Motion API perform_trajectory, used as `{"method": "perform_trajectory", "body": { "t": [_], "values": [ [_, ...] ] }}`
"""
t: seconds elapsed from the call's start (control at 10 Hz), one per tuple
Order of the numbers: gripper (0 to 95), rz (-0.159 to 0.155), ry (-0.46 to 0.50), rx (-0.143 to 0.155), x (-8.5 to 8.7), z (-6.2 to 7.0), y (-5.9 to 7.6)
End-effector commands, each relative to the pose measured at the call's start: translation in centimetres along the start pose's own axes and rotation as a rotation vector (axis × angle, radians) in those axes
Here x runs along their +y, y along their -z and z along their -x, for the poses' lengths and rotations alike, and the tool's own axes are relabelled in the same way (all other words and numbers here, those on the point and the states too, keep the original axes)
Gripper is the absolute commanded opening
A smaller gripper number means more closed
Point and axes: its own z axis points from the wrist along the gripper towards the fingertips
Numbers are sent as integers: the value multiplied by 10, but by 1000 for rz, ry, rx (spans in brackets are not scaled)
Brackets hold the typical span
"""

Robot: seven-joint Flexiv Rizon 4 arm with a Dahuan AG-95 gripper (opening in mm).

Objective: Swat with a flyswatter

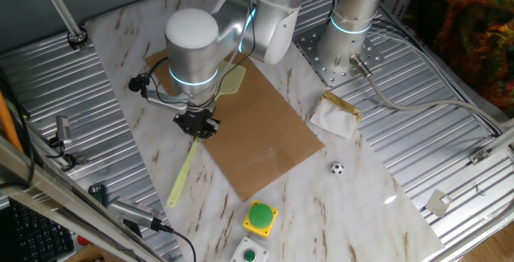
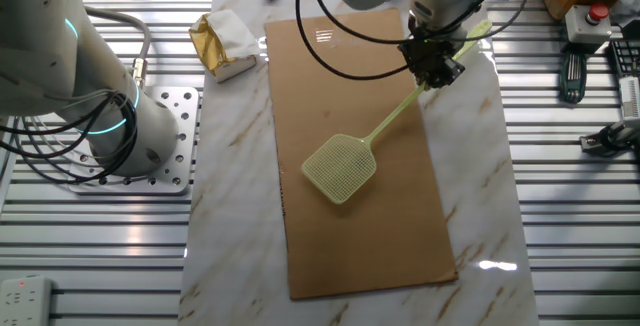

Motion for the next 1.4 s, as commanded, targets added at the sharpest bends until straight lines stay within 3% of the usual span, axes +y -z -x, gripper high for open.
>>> {"method": "perform_trajectory", "body": {
  "t": [0.1,0.5,0.9,1.4],
  "values": [
    [0,3,3,-3,0,1,-1],
    [0,8,0,8,-2,9,0],
    [0,8,11,13,0,13,-13],
    [0,18,19,46,-5,18,-12]
  ]
}}
